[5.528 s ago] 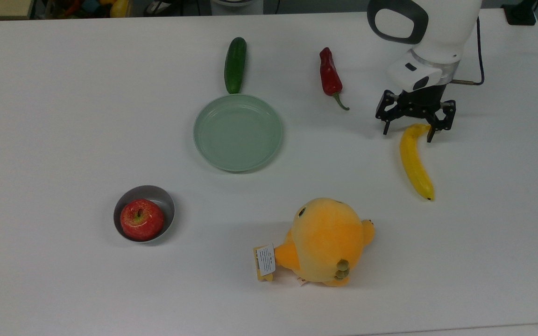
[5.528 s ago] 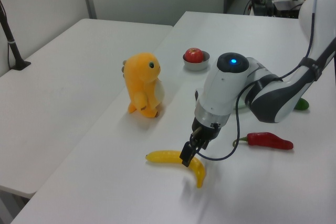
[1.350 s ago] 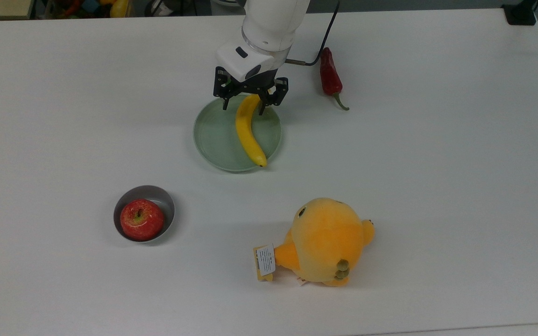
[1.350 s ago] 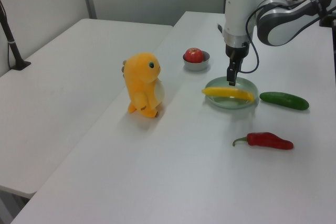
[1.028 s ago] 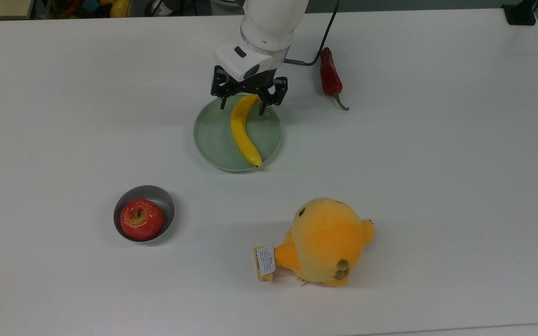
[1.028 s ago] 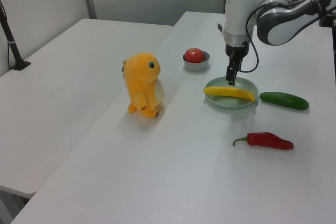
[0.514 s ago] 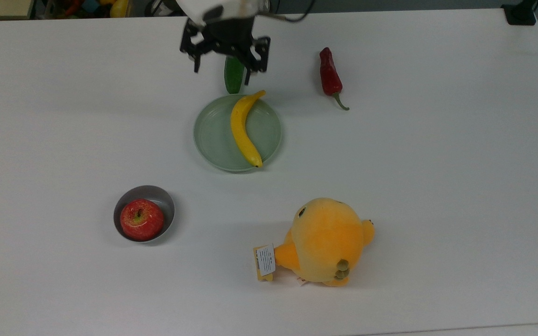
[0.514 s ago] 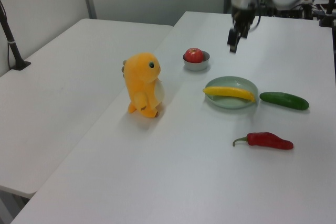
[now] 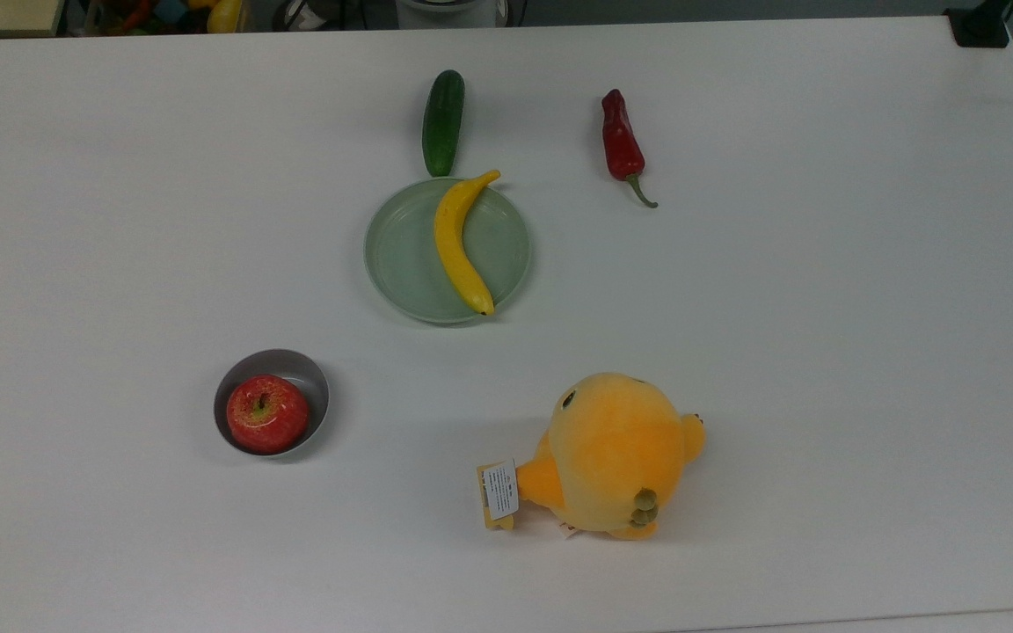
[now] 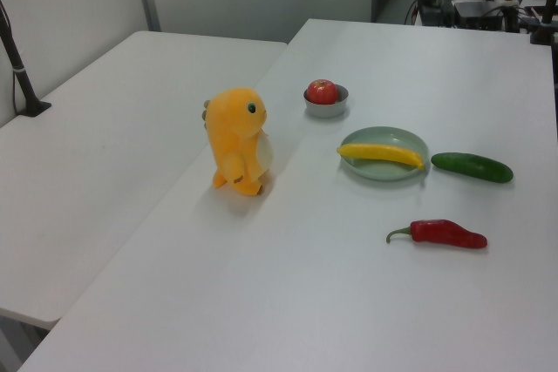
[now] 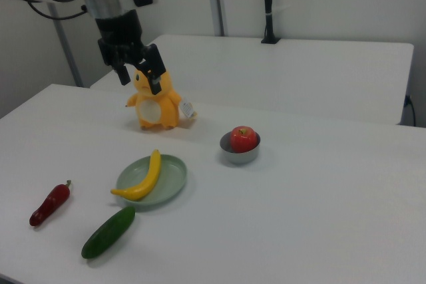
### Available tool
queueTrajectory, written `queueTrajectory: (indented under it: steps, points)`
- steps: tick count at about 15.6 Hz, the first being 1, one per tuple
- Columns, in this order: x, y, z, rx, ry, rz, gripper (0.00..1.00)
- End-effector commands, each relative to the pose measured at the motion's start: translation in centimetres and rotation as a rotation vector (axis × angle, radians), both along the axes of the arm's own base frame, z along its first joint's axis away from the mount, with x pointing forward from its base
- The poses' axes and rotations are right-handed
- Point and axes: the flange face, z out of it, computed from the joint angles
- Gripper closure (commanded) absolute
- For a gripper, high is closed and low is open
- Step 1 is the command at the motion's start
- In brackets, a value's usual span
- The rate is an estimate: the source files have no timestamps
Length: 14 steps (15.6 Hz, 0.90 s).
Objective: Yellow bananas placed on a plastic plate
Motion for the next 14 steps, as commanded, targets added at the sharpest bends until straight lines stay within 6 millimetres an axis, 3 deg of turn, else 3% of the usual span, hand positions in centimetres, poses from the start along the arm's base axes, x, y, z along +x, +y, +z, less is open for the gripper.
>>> queueTrajectory:
  steps: [1,3,5,8,14]
  points:
    - [-0.1,-0.2,0.3,0.017,0.001,0.053,0.00]
    - [0.3,0.6,-0.4,0.017,0.009,0.076,0.00]
    - [0.9,2.6,-1.3,0.012,0.007,0.112,0.00]
    - [1.6,1.6,-1.8,0.011,-0.003,0.094,0.00]
    - [2.9,2.3,-3.0,0.009,-0.018,0.095,0.00]
